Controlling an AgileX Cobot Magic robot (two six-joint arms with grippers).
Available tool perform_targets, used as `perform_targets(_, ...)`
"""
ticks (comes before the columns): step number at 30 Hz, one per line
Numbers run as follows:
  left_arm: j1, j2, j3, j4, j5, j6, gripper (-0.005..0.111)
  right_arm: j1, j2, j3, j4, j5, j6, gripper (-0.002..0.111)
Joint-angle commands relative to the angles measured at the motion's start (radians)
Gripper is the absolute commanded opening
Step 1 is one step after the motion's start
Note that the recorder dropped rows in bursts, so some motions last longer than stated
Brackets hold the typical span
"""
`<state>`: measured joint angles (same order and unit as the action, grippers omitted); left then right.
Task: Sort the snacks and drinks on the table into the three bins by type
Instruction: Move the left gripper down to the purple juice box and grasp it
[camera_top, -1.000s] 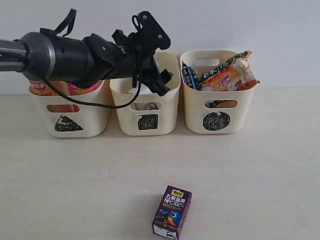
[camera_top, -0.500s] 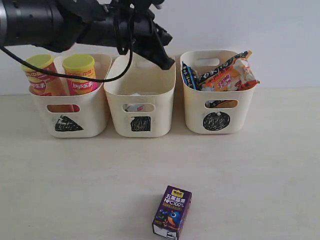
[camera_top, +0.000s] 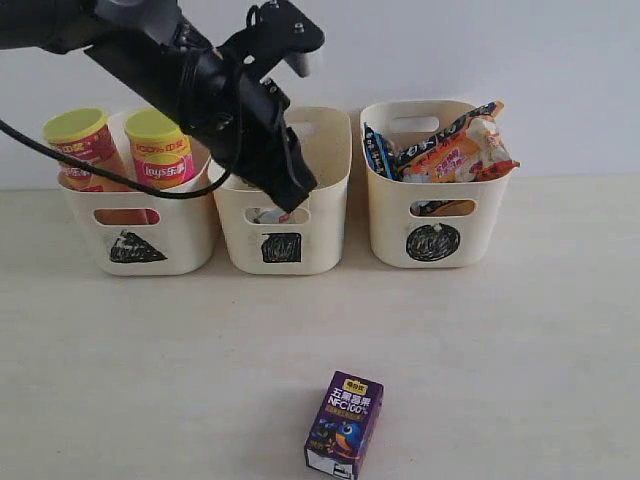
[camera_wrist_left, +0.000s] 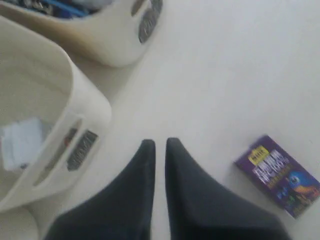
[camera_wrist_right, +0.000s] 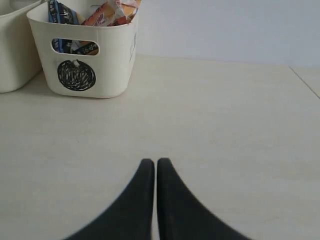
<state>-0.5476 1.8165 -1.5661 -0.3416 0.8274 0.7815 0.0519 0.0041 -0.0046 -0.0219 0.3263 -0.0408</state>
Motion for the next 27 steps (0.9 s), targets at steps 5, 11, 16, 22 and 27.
perform_targets(5,-0.074,-0.016,-0.003,0.173,0.208,-0.240,0.004,-0.003,-0.004,0.005,-0.006,-0.005,-0.002,0.000)
perform_targets(11,-0.205,-0.016,-0.003,0.326,0.256,-0.486,0.004,-0.003,-0.004,0.005,-0.006,-0.005,-0.002,0.000)
perform_targets(16,-0.266,-0.016,0.021,0.331,0.249,-0.601,0.004,-0.003,-0.004,0.005,-0.006,-0.005,-0.002,0.000)
perform_targets(22,-0.299,-0.016,0.119,0.320,0.162,-0.702,0.004,-0.003,-0.004,0.005,-0.006,-0.005,-0.002,0.000)
perform_targets(27,-0.301,-0.014,0.186,0.305,0.109,-0.771,0.030,-0.003,-0.004,0.005,-0.006,-0.005,-0.002,0.000)
